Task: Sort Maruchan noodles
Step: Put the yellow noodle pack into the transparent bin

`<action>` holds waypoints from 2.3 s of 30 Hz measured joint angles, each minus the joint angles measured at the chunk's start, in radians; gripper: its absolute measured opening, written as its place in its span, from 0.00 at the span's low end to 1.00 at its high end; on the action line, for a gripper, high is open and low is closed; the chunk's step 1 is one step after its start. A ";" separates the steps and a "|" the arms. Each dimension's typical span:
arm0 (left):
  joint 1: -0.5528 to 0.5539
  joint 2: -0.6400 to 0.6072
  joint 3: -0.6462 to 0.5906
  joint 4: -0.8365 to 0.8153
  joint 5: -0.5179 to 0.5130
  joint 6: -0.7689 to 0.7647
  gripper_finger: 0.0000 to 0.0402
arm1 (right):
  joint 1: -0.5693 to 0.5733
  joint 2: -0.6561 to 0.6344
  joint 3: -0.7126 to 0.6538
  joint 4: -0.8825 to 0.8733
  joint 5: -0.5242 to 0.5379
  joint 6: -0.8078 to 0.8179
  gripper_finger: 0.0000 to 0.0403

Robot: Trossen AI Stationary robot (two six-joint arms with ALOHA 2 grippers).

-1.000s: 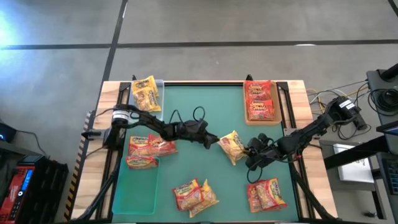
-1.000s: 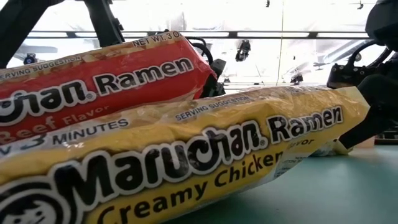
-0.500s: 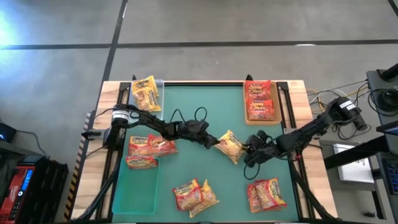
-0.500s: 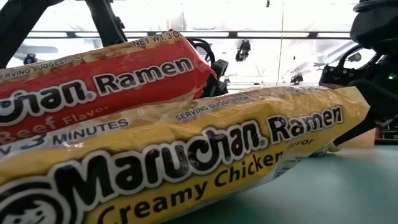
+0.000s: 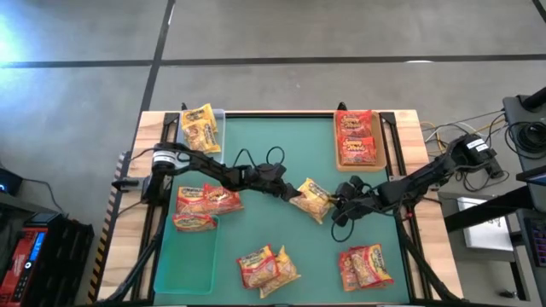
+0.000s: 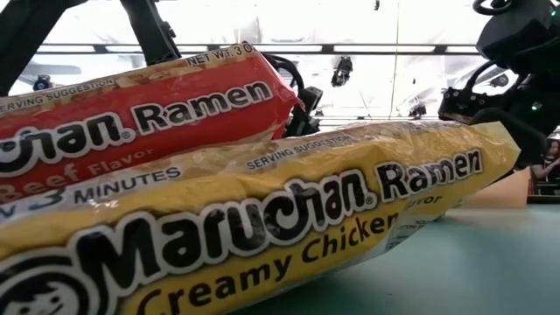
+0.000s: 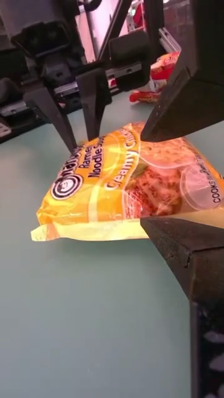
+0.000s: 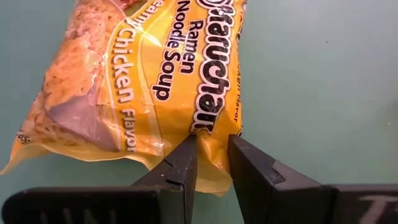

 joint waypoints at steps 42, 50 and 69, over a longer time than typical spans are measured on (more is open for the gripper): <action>0.041 0.102 0.294 -0.360 0.375 0.179 0.16 | -0.024 0.177 0.000 0.283 -0.078 -0.130 0.20; 0.081 0.085 0.286 -0.369 0.464 0.220 0.03 | -0.023 0.019 0.000 0.169 -0.220 -0.060 0.32; 0.250 -0.183 0.271 -0.673 0.419 0.531 0.00 | -0.024 -0.008 0.000 0.068 -0.230 0.005 0.41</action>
